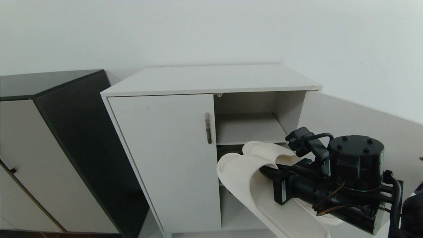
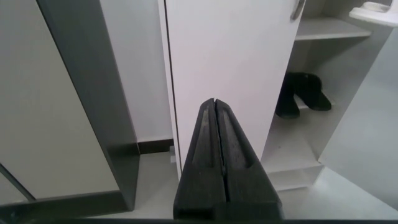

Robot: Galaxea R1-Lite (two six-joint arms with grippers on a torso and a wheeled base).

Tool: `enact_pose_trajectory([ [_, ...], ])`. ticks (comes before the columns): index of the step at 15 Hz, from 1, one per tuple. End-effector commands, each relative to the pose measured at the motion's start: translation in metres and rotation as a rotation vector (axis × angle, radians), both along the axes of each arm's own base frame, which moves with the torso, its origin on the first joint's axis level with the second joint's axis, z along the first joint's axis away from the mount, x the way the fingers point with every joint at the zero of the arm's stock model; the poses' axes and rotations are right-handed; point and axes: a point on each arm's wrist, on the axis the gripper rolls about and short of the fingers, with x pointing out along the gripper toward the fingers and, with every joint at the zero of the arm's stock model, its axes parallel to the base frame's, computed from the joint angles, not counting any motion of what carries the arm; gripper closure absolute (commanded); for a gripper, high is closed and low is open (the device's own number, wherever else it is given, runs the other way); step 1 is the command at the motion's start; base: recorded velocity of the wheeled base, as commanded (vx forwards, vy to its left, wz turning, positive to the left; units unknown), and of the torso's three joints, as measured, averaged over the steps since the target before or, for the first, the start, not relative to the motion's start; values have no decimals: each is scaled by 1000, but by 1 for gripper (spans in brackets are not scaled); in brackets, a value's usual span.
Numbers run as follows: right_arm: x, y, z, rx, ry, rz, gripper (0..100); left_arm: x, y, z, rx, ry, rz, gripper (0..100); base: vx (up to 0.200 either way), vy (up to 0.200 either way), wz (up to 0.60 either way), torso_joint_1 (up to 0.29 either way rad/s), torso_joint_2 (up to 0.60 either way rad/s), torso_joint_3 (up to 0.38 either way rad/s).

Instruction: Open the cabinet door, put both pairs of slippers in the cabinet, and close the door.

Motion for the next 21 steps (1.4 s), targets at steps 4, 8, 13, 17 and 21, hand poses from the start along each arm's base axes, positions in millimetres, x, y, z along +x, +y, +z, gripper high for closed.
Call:
enact_pose_trajectory([
  [4, 1, 1, -7, -15, 13, 1, 100, 0, 0, 0, 1, 1, 0, 100, 0, 0, 0, -101, 447, 348],
  [8, 9, 7, -17, -96, -30, -55, 100, 0, 0, 0, 1, 1, 0, 100, 0, 0, 0, -44, 394, 348],
  [13, 14, 53, 32, -85, -10, -363, 100, 0, 0, 0, 1, 1, 1, 100, 0, 0, 0, -3, 51, 42],
  [17, 24, 72, 64, -35, -49, -552, 100, 0, 0, 0, 3, 1, 0, 100, 0, 0, 0, 0, 0, 0],
  [21, 37, 71, 52, -64, -38, -586, 100, 0, 0, 0, 3, 1, 0, 100, 0, 0, 0, 0, 0, 0],
])
